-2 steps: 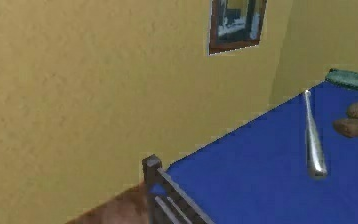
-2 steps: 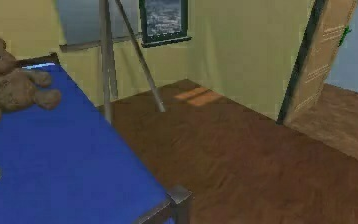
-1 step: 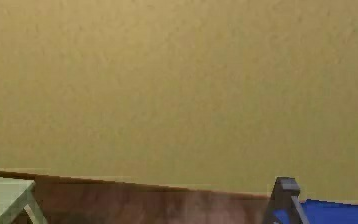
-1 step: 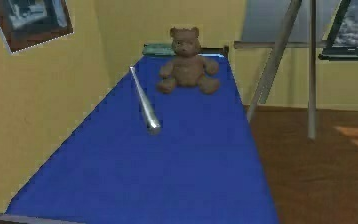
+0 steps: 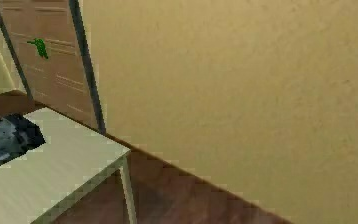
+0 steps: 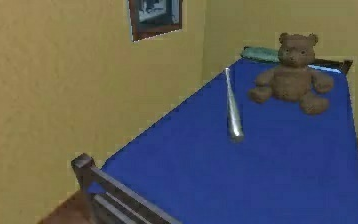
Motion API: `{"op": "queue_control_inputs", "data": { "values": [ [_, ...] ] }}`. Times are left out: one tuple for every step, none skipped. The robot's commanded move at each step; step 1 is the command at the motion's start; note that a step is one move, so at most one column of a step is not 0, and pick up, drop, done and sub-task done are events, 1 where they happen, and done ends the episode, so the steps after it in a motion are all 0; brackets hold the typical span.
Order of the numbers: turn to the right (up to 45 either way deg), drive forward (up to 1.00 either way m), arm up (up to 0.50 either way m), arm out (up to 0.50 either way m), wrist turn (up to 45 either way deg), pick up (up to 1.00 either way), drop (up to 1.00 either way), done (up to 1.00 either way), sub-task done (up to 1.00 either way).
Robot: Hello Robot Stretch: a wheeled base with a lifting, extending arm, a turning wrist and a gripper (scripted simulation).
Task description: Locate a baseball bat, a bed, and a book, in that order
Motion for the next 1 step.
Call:
{"op": "queue_control_inputs", "data": {
  "values": [
    [0.0, 0.90, 0.00, 0.00, 0.0, 0.00, 0.00, 0.00, 0.00]
  ]
}}
